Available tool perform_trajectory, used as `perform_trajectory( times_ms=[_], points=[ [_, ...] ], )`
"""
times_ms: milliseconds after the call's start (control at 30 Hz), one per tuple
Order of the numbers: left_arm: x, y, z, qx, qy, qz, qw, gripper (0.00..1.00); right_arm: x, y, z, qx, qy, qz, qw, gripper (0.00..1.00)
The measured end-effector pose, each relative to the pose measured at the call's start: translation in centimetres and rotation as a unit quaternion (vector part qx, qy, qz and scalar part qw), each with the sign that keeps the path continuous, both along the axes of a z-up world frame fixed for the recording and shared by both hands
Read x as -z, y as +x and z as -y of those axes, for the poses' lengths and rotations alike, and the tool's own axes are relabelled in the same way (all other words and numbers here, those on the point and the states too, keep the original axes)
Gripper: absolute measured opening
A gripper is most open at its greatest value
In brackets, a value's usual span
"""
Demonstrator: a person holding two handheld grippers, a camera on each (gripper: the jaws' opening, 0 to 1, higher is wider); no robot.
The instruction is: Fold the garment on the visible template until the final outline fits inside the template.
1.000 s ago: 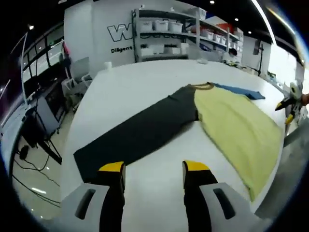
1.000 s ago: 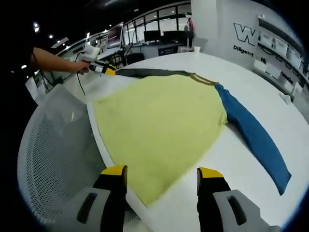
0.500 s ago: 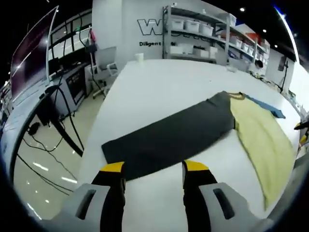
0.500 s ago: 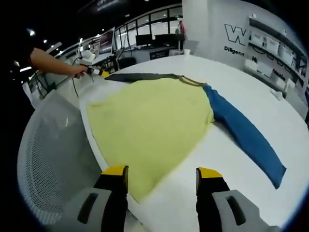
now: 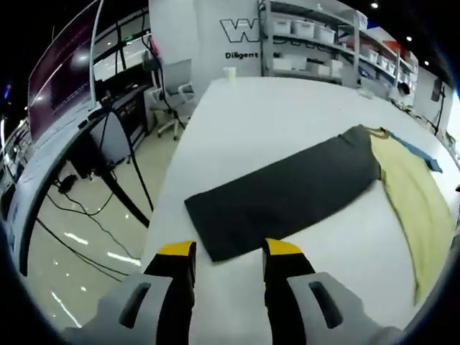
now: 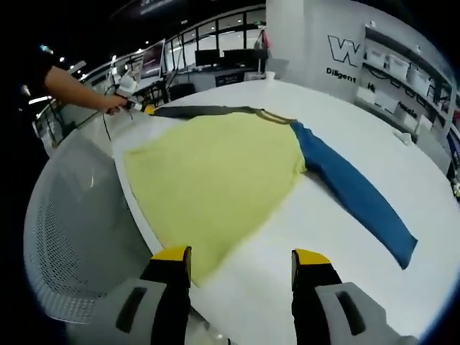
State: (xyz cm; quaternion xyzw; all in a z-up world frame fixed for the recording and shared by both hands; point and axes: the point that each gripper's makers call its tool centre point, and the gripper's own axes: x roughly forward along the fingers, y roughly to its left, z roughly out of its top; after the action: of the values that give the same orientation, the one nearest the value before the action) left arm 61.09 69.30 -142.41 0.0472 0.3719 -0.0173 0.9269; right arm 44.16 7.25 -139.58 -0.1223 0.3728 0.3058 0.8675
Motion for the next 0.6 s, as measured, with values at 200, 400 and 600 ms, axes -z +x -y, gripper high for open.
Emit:
perform_trajectory(
  times_ms=[200,400,600],
  points=[
    [0.5,-0.2,0.8,-0.004,-0.005,-0.016,0.9999,0.24,-0.1,0.2,0.5,0.008,-0.005,0.002,0.9999,0.49],
    [0.0,-1.0,1.5,0.01,0.003,-0.02,0.9997,0.2,-0.4,0.2,0.9,0.011,-0.009,0.006,0.9999,0.48],
    [-0.7,-0.9,1.1,0.006,0.011,-0.015,0.9998,0.21,-0.2,-0.4,1.4,0.017,-0.011,0.0,0.9998,0.48]
  ],
)
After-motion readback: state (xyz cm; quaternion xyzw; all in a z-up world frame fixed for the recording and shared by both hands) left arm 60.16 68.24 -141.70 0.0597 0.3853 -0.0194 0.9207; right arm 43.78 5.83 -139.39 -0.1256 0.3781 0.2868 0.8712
